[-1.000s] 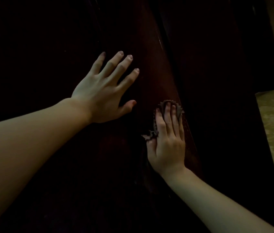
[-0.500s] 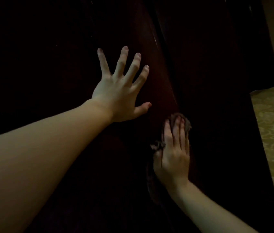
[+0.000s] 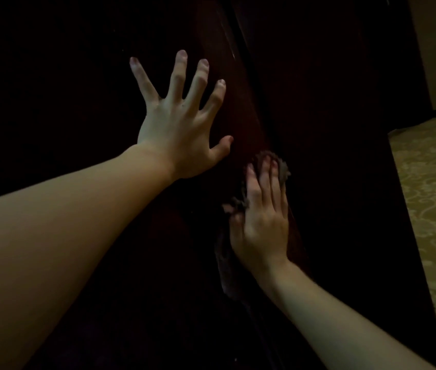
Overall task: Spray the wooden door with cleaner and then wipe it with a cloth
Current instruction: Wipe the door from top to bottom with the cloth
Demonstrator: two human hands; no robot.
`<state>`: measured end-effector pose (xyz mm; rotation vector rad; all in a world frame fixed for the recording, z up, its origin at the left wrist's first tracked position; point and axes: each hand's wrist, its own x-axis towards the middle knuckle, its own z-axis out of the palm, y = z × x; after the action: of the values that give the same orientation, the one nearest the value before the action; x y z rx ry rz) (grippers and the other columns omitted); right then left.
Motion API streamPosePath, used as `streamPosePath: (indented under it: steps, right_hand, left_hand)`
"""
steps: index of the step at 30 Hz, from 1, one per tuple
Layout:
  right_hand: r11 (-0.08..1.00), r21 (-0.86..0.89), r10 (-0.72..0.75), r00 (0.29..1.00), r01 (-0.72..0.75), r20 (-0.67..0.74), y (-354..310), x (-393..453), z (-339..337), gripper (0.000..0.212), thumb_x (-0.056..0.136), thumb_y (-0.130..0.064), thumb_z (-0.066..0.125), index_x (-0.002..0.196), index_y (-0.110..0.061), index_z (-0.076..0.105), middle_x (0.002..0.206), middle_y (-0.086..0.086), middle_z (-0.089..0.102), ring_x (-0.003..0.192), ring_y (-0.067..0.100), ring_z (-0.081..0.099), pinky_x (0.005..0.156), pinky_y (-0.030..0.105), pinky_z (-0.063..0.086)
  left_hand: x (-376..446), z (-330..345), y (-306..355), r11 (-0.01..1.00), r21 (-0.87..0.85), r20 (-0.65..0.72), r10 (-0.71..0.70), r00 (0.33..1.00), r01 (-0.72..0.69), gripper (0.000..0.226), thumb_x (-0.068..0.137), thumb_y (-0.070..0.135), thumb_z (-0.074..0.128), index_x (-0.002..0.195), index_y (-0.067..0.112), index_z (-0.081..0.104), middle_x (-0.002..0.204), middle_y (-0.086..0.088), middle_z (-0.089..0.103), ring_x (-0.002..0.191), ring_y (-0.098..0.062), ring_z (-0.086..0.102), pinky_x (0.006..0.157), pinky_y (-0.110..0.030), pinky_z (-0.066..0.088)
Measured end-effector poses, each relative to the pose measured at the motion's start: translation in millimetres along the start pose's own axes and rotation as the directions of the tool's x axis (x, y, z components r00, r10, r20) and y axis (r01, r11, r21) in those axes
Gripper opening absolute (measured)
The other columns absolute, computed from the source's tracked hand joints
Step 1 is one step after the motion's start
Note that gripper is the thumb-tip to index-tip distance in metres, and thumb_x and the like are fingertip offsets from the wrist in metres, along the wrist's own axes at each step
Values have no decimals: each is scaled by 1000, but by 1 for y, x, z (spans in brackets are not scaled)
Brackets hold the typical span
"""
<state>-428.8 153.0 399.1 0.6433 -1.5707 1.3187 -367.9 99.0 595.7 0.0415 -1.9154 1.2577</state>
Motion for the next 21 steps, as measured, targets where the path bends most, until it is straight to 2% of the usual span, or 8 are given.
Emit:
streamPosePath:
  steps: [4, 10, 17, 21]
  right_hand:
    - [999, -36, 7, 999, -6, 33, 15, -26, -5, 66, 94, -40, 35, 146, -1, 36, 157, 22, 22, 149, 36, 13, 115, 59, 23]
    - [1000, -29, 10, 1000, -10, 25, -8, 39, -2, 66, 87, -32, 38, 146, -5, 37, 157, 22, 25, 148, 36, 17, 115, 57, 25]
    - [999, -44, 0, 1000, 1, 19, 26, -50, -7, 65, 99, -44, 25, 144, 0, 40, 156, 22, 26, 148, 35, 16, 115, 58, 23]
    - [998, -62, 4, 999, -1, 46, 32, -56, -9, 64, 94, -39, 34, 144, 0, 38, 157, 23, 22, 148, 37, 14, 115, 59, 22]
  left_hand:
    - [-2, -1, 7, 1000, -11, -16, -21, 1000, 20, 89, 83, 73, 22, 152, 17, 18, 159, -17, 10, 147, -40, 4, 100, -82, 5]
    - [-6, -1, 11, 1000, -16, -15, -21, 1000, 21, 88, 84, 71, 24, 151, 14, 19, 159, -17, 12, 147, -39, 7, 100, -82, 5]
    - [-13, 0, 19, 1000, -11, -9, 3, 1000, -3, 86, 82, 70, 26, 150, 16, 24, 157, -16, 16, 146, -39, 11, 99, -83, 5]
    - [-18, 1, 24, 1000, 8, 5, 13, 1000, -13, 85, 83, 69, 24, 149, 16, 24, 157, -17, 16, 146, -38, 11, 99, -83, 6]
